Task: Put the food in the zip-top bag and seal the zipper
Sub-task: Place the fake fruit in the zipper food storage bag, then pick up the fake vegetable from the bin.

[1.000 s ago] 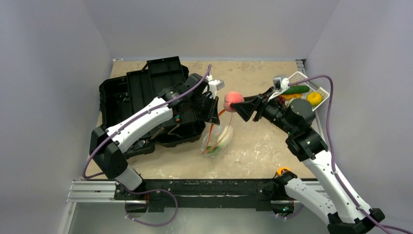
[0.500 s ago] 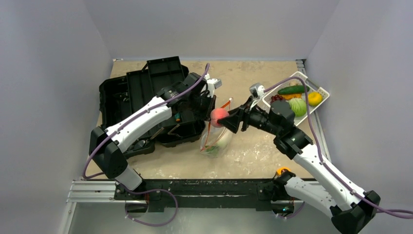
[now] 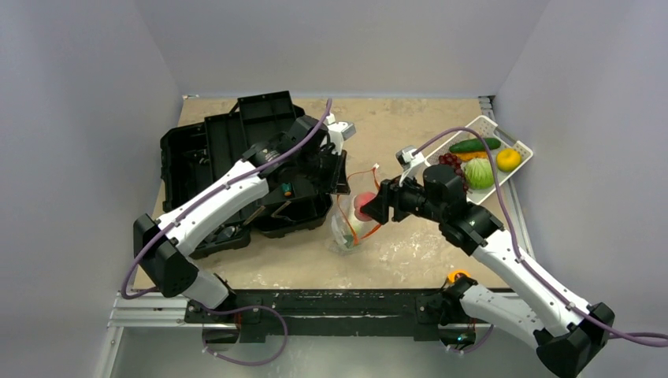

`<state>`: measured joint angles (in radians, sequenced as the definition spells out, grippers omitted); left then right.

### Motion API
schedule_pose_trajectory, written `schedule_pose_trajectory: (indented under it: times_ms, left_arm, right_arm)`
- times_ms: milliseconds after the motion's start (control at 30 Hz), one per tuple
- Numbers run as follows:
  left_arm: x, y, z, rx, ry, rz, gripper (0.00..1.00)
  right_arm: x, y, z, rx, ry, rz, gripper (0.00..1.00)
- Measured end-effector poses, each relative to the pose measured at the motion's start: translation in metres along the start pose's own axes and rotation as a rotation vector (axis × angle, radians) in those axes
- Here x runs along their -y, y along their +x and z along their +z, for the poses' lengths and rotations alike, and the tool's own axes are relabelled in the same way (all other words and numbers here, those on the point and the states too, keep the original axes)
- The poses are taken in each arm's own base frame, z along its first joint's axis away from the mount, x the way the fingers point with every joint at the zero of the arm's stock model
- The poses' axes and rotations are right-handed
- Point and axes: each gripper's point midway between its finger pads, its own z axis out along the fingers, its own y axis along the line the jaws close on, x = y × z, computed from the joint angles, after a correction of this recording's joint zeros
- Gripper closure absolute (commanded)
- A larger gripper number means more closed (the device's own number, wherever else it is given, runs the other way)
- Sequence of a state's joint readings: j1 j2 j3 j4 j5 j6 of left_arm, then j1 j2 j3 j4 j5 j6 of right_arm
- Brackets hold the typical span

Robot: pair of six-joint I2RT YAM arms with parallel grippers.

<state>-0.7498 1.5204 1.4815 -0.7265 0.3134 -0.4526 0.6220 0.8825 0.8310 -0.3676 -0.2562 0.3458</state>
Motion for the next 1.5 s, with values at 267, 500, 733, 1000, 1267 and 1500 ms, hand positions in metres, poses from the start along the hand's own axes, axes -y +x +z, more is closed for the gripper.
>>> schedule_pose_trajectory:
  times_ms: [267,500,733,1000,1267,1500]
  left_arm:
    - [0.005,-0.004,-0.008,0.03,0.009,0.013,1.0]
    - [0.005,-0.003,-0.008,0.026,0.008,0.012,1.0]
    - [0.005,-0.002,-0.007,0.025,0.009,0.013,1.0]
    - [0.009,-0.001,-0.006,0.024,0.017,0.022,1.0]
    - [0.015,0.005,-0.002,0.014,0.034,0.055,1.0]
    - [0.013,0.007,0.003,0.0,0.034,0.058,1.0]
  right_arm:
    - [-0.002,-0.019,0.008,-0.036,0.013,-0.044,0.2]
    - [-0.012,-0.03,0.005,-0.021,-0.022,-0.055,0.16]
    - [-0.014,-0.034,-0.001,-0.019,-0.015,-0.056,0.18]
    - [0.0,-0.074,-0.022,0.07,0.139,-0.105,0.11]
    - [0.015,-0.144,-0.039,0.242,0.318,-0.184,0.06]
    - [0.047,-0.18,-0.052,0.388,0.504,-0.163,0.01]
